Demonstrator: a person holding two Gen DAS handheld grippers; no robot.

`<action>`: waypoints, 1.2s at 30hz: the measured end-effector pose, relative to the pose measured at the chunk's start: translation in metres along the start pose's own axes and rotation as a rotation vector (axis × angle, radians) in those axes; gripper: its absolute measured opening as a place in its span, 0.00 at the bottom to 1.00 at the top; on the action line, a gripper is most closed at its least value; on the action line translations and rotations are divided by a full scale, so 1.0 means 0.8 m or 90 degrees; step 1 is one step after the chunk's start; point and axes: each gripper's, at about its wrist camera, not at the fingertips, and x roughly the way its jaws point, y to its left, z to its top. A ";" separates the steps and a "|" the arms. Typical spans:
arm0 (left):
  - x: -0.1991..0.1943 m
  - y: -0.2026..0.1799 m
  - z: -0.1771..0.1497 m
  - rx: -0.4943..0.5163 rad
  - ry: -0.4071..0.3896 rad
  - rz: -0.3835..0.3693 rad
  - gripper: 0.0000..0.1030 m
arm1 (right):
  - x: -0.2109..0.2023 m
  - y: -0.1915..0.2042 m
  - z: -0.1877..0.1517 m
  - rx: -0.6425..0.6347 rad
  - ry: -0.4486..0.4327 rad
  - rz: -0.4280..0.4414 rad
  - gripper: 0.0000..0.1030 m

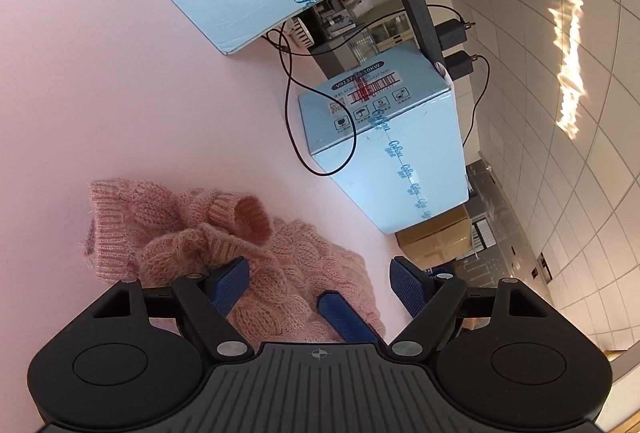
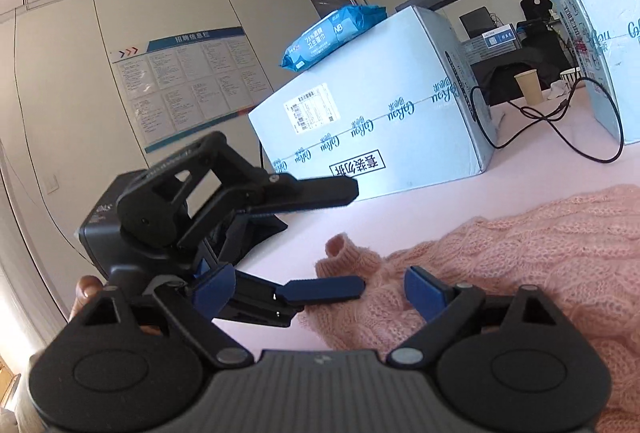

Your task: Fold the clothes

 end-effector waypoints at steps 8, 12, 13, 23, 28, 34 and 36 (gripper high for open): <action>-0.008 0.020 -0.003 -0.040 -0.022 -0.013 0.77 | -0.046 -0.093 0.053 0.238 0.003 -0.051 0.92; -0.009 0.026 -0.005 -0.045 -0.029 -0.006 0.77 | -0.035 -0.157 0.037 0.352 0.049 -0.082 0.89; -0.008 0.026 -0.006 -0.042 -0.030 0.000 0.77 | -0.033 -0.172 0.030 0.391 0.050 -0.075 0.84; -0.039 -0.062 -0.016 0.060 -0.060 -0.032 0.77 | -0.036 -0.178 0.017 0.384 0.052 -0.070 0.80; -0.006 -0.118 -0.035 0.142 -0.040 -0.070 0.77 | -0.040 -0.180 0.016 0.397 0.039 -0.063 0.80; 0.056 -0.055 -0.036 0.063 -0.057 0.081 0.76 | -0.046 -0.182 0.014 0.400 0.024 -0.050 0.80; 0.051 -0.033 -0.036 0.033 -0.069 0.073 0.75 | -0.048 -0.184 0.012 0.406 0.019 -0.043 0.79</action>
